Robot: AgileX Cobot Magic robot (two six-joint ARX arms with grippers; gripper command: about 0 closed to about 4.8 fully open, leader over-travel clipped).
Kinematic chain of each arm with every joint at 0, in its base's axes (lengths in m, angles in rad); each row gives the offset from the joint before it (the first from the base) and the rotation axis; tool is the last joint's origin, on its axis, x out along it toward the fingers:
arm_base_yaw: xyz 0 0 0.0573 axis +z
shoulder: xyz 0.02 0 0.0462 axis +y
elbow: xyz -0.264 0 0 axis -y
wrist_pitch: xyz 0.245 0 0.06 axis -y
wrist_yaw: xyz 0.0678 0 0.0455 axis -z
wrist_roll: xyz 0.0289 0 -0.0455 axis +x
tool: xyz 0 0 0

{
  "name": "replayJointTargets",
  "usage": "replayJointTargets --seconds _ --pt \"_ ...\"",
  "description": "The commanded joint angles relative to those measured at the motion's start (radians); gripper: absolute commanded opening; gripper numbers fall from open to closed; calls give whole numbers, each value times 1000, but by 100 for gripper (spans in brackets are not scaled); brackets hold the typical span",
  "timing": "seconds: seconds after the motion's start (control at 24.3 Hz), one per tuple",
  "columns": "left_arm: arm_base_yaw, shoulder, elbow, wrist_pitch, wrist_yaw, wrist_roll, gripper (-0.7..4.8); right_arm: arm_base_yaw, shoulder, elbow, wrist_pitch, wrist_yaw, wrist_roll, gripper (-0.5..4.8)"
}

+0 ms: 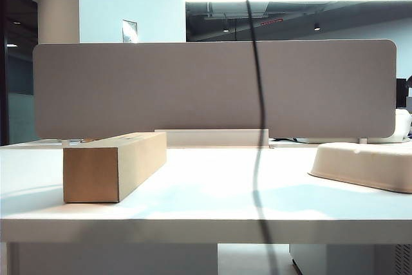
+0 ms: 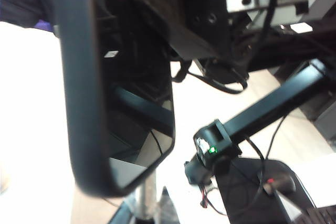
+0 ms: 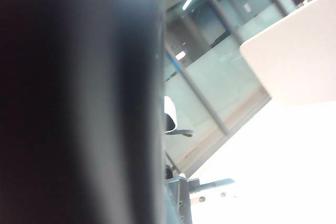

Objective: Pick up the charging cable and the phone, plug the charging cable into the charging port on the phone, and finally place them back on the table.

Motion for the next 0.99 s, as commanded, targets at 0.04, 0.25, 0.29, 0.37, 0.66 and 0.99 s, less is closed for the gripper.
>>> replayJointTargets --seconds 0.04,0.25,0.29,0.37,0.66,0.99 --pt "-2 -10 7 100 13 -49 -6 19 5 0 -24 -31 -26 -4" --pt "0 -10 7 31 6 -48 -4 26 6 0 -21 23 -53 -4" --pt "1 -10 6 0 -21 -48 -1 26 6 0 -21 36 -54 -4" --pt "8 -10 6 -48 -61 -45 21 26 6 0 -20 48 -57 -5" --pt "7 -10 6 -227 -123 65 93 25 6 0 -21 97 -85 -4" --pt "102 -24 8 -436 -121 109 213 25 26 0 -286 268 -190 -4"
